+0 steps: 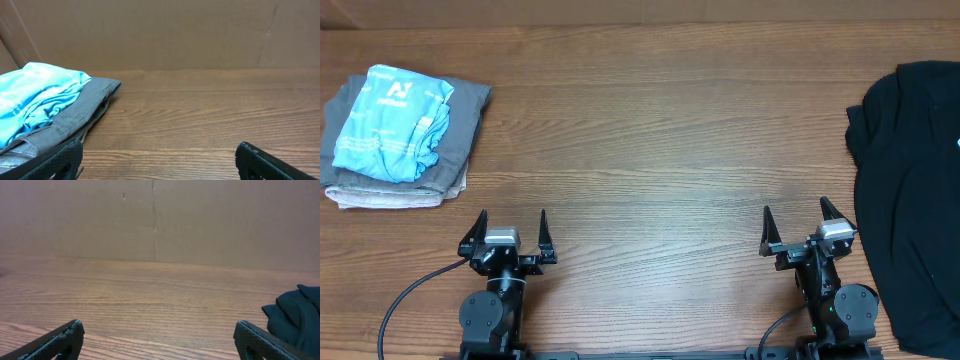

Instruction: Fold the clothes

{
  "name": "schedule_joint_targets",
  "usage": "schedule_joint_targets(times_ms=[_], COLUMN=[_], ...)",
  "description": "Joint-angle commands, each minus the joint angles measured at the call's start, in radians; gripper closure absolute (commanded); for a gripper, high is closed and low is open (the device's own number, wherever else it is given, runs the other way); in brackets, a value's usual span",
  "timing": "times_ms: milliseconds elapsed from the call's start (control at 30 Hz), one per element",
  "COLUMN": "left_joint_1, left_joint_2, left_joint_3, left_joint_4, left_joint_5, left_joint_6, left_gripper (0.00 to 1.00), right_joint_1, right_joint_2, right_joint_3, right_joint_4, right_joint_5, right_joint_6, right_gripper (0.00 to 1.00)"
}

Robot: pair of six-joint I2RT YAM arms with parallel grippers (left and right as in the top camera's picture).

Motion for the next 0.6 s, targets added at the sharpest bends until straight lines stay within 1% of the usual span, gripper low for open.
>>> schedule_joint_targets(times_ms=[0, 567], left_joint_1=[-0.007, -0.007], left_joint_2=[-0.012, -0.012], left_joint_3=[-0.007, -0.007], left_joint_4=[0.005, 0.005], left_joint_5=[-0.005, -0.005], left_joint_6=[-0.017, -0.017], left_gripper=[0.00, 0.00], right_joint_1=[-0.003, -0.003], right_joint_2=[-0.011, -0.011], right_joint_3=[-0.011, -0.011], right_joint_4=[0.008, 0.012], right_joint_5=[0.009, -0.009], right_joint_6=[-0.004, -0.003], right_gripper=[0.00, 0.00])
